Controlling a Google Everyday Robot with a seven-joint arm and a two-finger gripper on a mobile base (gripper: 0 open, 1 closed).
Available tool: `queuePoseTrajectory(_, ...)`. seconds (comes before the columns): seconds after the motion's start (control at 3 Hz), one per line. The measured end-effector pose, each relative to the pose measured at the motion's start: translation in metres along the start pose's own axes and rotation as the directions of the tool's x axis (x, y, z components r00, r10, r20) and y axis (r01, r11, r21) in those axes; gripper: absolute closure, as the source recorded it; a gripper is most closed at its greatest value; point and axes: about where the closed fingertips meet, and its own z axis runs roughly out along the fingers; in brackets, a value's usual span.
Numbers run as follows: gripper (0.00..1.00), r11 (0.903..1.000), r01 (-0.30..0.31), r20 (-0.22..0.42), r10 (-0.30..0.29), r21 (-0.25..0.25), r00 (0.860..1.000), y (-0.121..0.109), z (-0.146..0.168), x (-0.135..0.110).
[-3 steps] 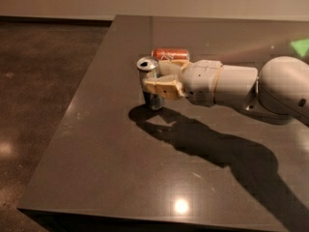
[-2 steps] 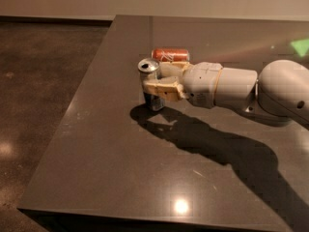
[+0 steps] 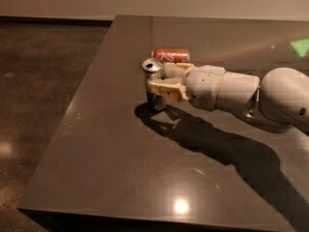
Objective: Place redbull can upright
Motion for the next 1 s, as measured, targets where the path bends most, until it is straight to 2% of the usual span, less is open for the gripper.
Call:
queuePoseTrajectory(0.33, 0.16, 1.0000, 0.001, 0.001, -0.001, -0.002, 1.000, 0.0011, 0.0012, -0.0007)
queuePoseTrajectory(0.67, 0.00, 1.0000, 0.002, 0.001, -0.002, -0.005, 1.000, 0.0025, 0.0026, -0.0015)
queuePoseTrajectory(1.0, 0.00, 1.0000, 0.002, 0.001, -0.002, -0.005, 1.000, 0.0027, 0.0028, -0.0016)
